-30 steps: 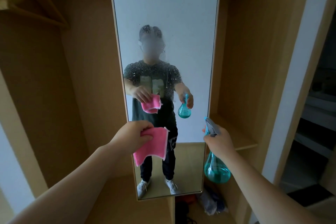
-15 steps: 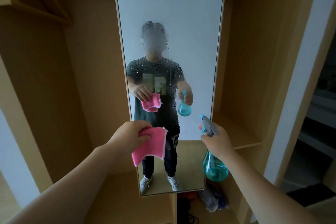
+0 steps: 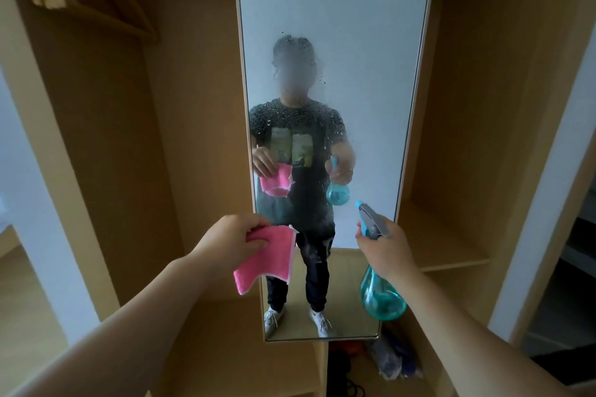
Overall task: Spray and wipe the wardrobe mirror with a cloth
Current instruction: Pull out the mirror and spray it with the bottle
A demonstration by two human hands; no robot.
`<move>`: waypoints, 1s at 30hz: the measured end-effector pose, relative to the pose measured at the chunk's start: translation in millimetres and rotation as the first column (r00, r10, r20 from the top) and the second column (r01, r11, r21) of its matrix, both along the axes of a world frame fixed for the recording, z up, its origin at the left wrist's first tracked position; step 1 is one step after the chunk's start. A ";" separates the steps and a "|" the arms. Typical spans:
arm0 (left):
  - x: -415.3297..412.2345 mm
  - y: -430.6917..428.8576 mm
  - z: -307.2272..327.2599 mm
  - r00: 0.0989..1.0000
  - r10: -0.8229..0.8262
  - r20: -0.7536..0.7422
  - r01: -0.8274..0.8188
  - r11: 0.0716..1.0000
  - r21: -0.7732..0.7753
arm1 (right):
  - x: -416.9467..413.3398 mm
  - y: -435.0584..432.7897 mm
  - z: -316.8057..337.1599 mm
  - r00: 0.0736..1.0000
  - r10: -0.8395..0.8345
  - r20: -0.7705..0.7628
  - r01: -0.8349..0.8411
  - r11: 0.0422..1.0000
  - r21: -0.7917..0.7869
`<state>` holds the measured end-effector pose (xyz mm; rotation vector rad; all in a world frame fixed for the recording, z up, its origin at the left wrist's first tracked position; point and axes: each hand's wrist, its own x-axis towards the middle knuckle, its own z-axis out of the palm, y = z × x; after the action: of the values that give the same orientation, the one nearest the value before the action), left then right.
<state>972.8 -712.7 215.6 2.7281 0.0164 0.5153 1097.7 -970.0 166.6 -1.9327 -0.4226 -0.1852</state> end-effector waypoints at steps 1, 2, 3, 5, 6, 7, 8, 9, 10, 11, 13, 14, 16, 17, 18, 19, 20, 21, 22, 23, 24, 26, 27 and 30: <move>-1.8 1.6 -0.1 1.000 0.002 0.003 -0.002 1.000 -0.003 | 0.2 2.9 1.0 0.999 0.033 -0.017 -0.033 0.999 -0.007; -3.6 3.4 0.0 1.000 0.007 0.005 -0.007 1.000 -0.004 | -0.1 6.3 2.0 0.997 0.066 -0.033 -0.067 0.998 -0.021; -5.7 5.3 -0.1 1.000 0.015 0.007 -0.015 1.000 -0.003 | -0.9 10.1 2.8 0.995 0.090 -0.045 -0.092 0.995 -0.043; -10.2 8.4 -0.1 0.999 0.036 0.013 -0.036 0.999 0.005 | -3.6 18.7 3.6 0.992 0.113 -0.052 -0.116 0.991 -0.064; -12.3 10.1 -0.1 0.999 0.046 0.016 -0.046 0.999 0.009 | -5.0 23.2 4.0 0.991 0.124 -0.055 -0.128 0.990 -0.057; -14.4 12.2 -0.4 0.998 0.056 0.017 -0.056 0.998 0.011 | -7.0 27.6 4.6 0.988 0.140 -0.063 -0.142 0.989 -0.045; -16.6 14.3 -0.7 0.998 0.066 0.017 -0.066 0.998 0.010 | -9.5 31.8 5.5 0.986 0.156 -0.065 -0.159 0.987 -0.035; -19.2 16.5 -1.1 0.997 0.074 0.017 -0.074 0.997 0.009 | -11.9 35.6 6.1 0.983 0.173 -0.060 -0.175 0.984 -0.028; -21.7 19.1 -1.5 0.997 0.081 0.016 -0.082 0.997 0.007 | -13.8 39.1 6.4 0.981 0.188 -0.055 -0.189 0.982 -0.016; -23.7 22.2 -2.0 0.996 0.089 0.014 -0.089 0.996 0.006 | -15.5 42.4 6.4 0.979 0.198 -0.051 -0.199 0.980 -0.007; -27.4 27.9 -3.1 0.995 0.102 0.018 -0.102 0.995 -0.011 | -18.9 47.5 6.6 0.978 0.206 -0.042 -0.206 0.979 0.007; -29.0 30.3 -3.6 0.994 0.108 0.020 -0.108 0.994 -0.020 | -19.8 49.7 6.3 0.977 0.207 -0.041 -0.207 0.978 0.007; -31.5 34.5 -4.4 0.992 0.121 0.017 -0.121 0.992 -0.022 | -20.8 53.4 5.3 0.979 0.203 -0.035 -0.203 0.979 0.006; -32.5 36.3 -5.1 0.992 0.129 0.014 -0.128 0.991 -0.025 | -21.2 55.0 4.6 0.981 0.190 -0.027 -0.190 0.982 0.009; -33.4 38.1 -5.9 0.991 0.135 0.010 -0.135 0.990 -0.031 | -21.6 56.4 3.9 0.985 0.173 -0.017 -0.173 0.985 0.012; -34.3 39.8 -7.1 0.990 0.142 0.006 -0.141 0.989 -0.034 | -22.1 57.4 2.9 0.987 0.160 -0.010 -0.160 0.987 0.012; -35.2 41.4 -8.3 0.989 0.147 0.004 -0.146 0.989 -0.036 | -22.3 58.1 2.1 0.988 0.154 -0.006 -0.154 0.988 0.008; -35.9 43.0 -9.7 0.989 0.149 0.003 -0.149 0.988 -0.037 | -22.0 58.5 1.2 0.987 0.160 -0.005 -0.160 0.987 -0.001; -36.6 44.3 -10.9 0.989 0.150 0.002 -0.149 0.988 -0.038 | -22.0 58.7 0.3 0.985 0.173 -0.016 -0.173 0.985 -0.009; -37.1 45.3 -12.0 0.989 0.149 0.001 -0.149 0.988 -0.039 | -22.2 58.9 -0.9 0.981 0.192 -0.034 -0.193 0.981 -0.021; -37.6 46.2 -13.1 0.989 0.149 0.000 -0.149 0.988 -0.038 | -22.4 59.2 -2.3 0.976 0.211 -0.054 -0.213 0.976 -0.034; -38.4 47.6 -15.5 0.988 0.152 -0.006 -0.152 0.988 -0.033 | -22.9 59.9 -7.0 0.971 0.229 -0.073 -0.233 0.971 -0.052; -38.8 48.0 -16.9 0.988 0.154 -0.009 -0.155 0.988 -0.030 | -23.3 60.2 -10.2 0.970 0.234 -0.073 -0.238 0.970 -0.049; -40.6 48.7 -23.0 0.988 0.156 -0.011 -0.157 0.987 -0.032 | -23.1 61.4 -20.9 0.969 0.232 -0.080 -0.238 0.969 -0.067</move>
<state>932.2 -664.0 192.6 2.7109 0.2410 0.5413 1074.7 -908.6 145.7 -1.9387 -0.6138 0.0556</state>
